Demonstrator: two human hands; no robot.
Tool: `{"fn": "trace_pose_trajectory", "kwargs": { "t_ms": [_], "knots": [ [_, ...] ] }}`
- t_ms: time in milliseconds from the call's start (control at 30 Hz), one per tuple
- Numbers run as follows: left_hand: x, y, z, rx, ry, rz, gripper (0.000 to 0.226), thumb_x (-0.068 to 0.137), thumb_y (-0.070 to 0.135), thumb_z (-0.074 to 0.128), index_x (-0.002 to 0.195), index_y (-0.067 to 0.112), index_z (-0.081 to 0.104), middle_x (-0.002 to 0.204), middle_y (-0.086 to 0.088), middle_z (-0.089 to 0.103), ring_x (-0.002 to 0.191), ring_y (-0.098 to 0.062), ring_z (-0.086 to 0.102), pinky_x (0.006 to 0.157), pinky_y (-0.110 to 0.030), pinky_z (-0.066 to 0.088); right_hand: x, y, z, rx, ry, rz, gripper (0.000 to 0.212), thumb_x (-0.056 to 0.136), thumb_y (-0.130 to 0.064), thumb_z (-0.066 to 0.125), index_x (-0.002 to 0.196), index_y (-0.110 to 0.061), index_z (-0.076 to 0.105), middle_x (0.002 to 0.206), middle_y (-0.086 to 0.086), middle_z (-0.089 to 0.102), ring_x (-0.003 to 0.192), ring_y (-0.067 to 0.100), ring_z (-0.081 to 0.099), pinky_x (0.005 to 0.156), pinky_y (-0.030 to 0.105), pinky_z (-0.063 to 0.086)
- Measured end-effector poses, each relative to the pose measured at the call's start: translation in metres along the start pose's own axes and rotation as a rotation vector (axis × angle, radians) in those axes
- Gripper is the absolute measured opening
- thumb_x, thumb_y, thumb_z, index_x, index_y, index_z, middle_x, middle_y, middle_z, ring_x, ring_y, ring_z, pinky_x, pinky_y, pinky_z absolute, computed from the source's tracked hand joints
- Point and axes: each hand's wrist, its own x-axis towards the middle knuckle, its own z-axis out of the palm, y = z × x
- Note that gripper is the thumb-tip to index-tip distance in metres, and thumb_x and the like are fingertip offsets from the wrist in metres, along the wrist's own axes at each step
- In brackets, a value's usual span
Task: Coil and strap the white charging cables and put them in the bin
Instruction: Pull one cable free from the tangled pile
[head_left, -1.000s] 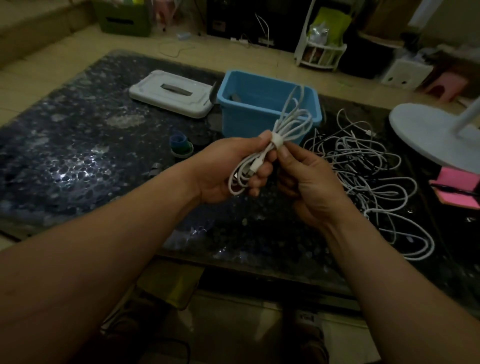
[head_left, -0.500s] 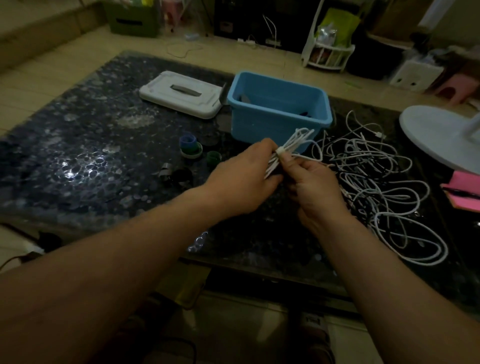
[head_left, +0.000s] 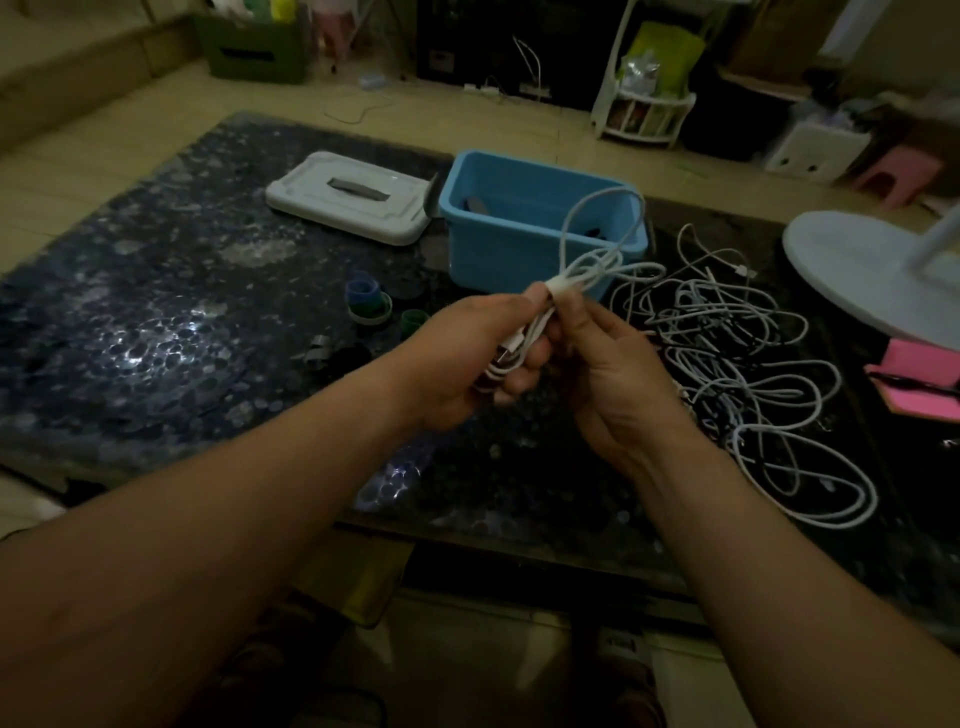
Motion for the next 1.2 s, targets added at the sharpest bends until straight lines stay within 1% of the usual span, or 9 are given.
{"fn": "trace_pose_trajectory", "kwargs": {
  "t_ms": [167,267,400,567,800,900,1000,1100,1200],
  "knots": [
    [0.000,-0.003,0.006,-0.219,-0.109,-0.187,0.047,0.108,0.049,0.041,0.090,0.011,0.061,0.065,-0.004,0.049,0.045,-0.015,0.048,0.040,-0.022,0.037,-0.001,-0.001,0.003,0.101,-0.051,0.082,0.034,0.091,-0.047,0.068,0.090,-0.014,0.073,0.074,0.002,0.063,0.065,0.018,0.063,0.059,0.034,0.056],
    [0.002,-0.005,0.012,0.072,0.067,-0.117,0.056,0.107,0.055,0.044,0.105,0.006,0.070,0.082,-0.012,0.066,0.062,-0.023,0.065,0.054,-0.031,0.056,0.001,-0.005,0.002,0.048,0.086,0.056,0.031,0.088,-0.044,0.074,0.082,-0.014,0.072,0.070,0.007,0.066,0.061,0.022,0.062,0.057,0.034,0.053],
    [0.004,-0.016,0.014,0.334,0.149,0.064,0.034,0.110,0.038,0.049,0.104,0.007,0.062,0.086,-0.008,0.064,0.062,-0.019,0.056,0.050,-0.030,0.051,0.002,-0.002,0.003,-0.025,0.207,0.023,0.036,0.081,-0.048,0.080,0.082,-0.013,0.074,0.072,0.014,0.072,0.062,0.029,0.069,0.069,0.045,0.058],
    [0.009,-0.009,0.002,-0.143,-0.004,-0.103,0.031,0.111,0.034,0.040,0.097,0.012,0.058,0.064,0.001,0.046,0.042,-0.008,0.033,0.034,-0.019,0.023,0.002,0.001,0.003,0.015,0.089,-0.008,0.037,0.086,-0.044,0.072,0.100,-0.009,0.074,0.075,0.004,0.071,0.073,0.017,0.069,0.076,0.038,0.057],
    [0.005,-0.017,0.001,-0.517,-0.153,-0.270,0.039,0.109,0.040,0.038,0.087,0.013,0.057,0.050,0.005,0.043,0.035,-0.008,0.039,0.031,-0.018,0.029,0.002,0.000,0.004,0.152,-0.027,0.082,0.044,0.091,-0.034,0.063,0.126,-0.007,0.068,0.121,0.011,0.077,0.112,0.019,0.072,0.104,0.037,0.057],
    [0.008,-0.019,-0.001,-0.436,-0.074,-0.313,0.046,0.108,0.046,0.043,0.084,0.012,0.063,0.053,0.003,0.050,0.040,-0.011,0.048,0.036,-0.017,0.036,0.006,0.004,-0.001,0.147,-0.062,0.114,0.039,0.099,-0.029,0.059,0.131,-0.007,0.065,0.128,0.011,0.075,0.111,0.020,0.072,0.095,0.036,0.061],
    [0.012,-0.023,0.000,-0.125,0.066,-0.363,0.054,0.103,0.060,0.049,0.094,0.012,0.070,0.068,-0.007,0.066,0.058,-0.023,0.068,0.051,-0.025,0.056,0.011,0.004,0.000,0.099,0.002,0.100,0.019,0.107,-0.022,0.056,0.116,-0.010,0.067,0.110,0.008,0.080,0.090,0.017,0.075,0.077,0.032,0.063],
    [0.022,-0.031,-0.004,0.124,0.318,-0.235,0.038,0.106,0.049,0.053,0.101,0.013,0.065,0.087,-0.011,0.072,0.075,-0.026,0.071,0.068,-0.039,0.064,0.027,0.002,-0.012,-0.708,0.117,-0.239,0.011,0.106,-0.026,0.061,0.106,-0.022,0.071,0.090,-0.005,0.075,0.080,0.005,0.068,0.074,0.026,0.052],
    [0.032,-0.027,-0.022,0.115,0.610,-0.056,0.023,0.098,0.036,0.057,0.099,0.013,0.058,0.096,-0.015,0.067,0.074,-0.027,0.065,0.066,-0.043,0.062,0.047,0.014,-0.026,-1.468,0.106,-0.522,0.035,0.103,-0.031,0.060,0.137,-0.033,0.064,0.104,0.003,0.065,0.098,0.021,0.061,0.083,0.039,0.048]
  ]
}}
